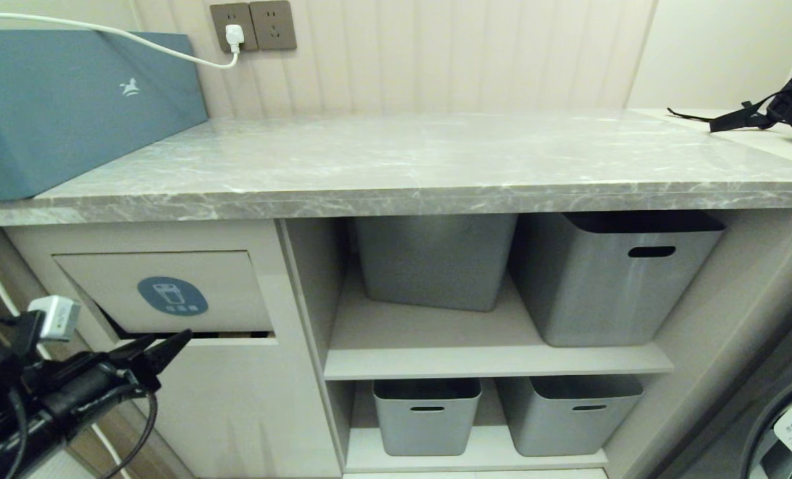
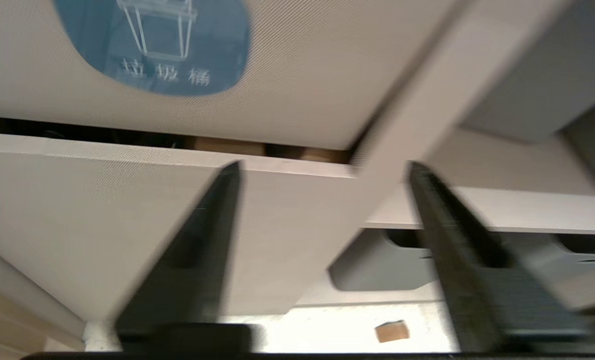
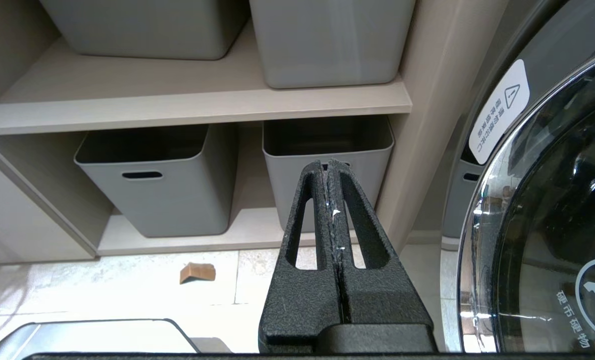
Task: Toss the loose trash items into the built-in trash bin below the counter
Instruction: Put the garbage in the trash can, then pick up the garbage
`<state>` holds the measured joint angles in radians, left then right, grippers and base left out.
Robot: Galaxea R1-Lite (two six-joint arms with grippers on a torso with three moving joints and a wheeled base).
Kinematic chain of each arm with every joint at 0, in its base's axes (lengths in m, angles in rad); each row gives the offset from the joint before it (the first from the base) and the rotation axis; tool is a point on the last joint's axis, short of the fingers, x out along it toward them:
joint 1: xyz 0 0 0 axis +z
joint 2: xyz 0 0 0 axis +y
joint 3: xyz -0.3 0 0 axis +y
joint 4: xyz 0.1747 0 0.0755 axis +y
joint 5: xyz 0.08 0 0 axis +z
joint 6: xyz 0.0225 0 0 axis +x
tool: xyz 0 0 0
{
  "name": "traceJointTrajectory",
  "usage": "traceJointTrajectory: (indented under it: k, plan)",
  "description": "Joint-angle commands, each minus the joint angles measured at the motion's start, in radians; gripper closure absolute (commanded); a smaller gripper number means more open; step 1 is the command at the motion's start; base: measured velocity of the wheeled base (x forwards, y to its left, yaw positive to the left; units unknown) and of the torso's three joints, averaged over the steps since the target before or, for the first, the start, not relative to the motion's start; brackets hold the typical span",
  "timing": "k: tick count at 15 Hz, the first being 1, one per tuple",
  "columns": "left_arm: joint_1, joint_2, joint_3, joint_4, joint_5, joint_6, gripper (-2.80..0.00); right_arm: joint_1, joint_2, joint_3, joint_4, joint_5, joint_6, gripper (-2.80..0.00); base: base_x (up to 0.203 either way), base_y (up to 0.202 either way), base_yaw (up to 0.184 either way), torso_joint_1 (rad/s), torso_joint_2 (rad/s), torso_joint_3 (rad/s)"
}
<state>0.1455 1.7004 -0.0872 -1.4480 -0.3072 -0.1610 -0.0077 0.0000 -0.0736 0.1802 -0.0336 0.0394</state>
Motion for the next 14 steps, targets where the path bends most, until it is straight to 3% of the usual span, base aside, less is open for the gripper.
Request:
traceJointTrajectory:
  k: [1,8,11,14]
  plan:
    - [0.003,-0.23,0.051,0.053,-0.002,-0.007,0.0,0.0,0.001,0.0,0.001,0.0,0.001,0.0,0.0,0.0,0.0,0.0,0.0,0.0]
    - [-0.073,-1.051,0.059,0.776,0.0,-0.008,0.0,0.0,0.0,0.0,0.001,0.0,0.001,0.0,0.0,0.0,0.0,0.0,0.0,0.0]
    - [-0.083,-1.351,0.076,1.08,0.035,0.059,0.0,0.0,0.001,0.0,0.001,0.0,0.0,0.0,0.0,0.0,0.0,0.0,0.0,0.0]
    - [-0.093,-1.44,0.089,1.267,0.149,0.155,0.0,0.0,0.002,0.0,0.001,0.0,0.001,0.0,0.0,0.0,0.0,0.0,0.0,0.0]
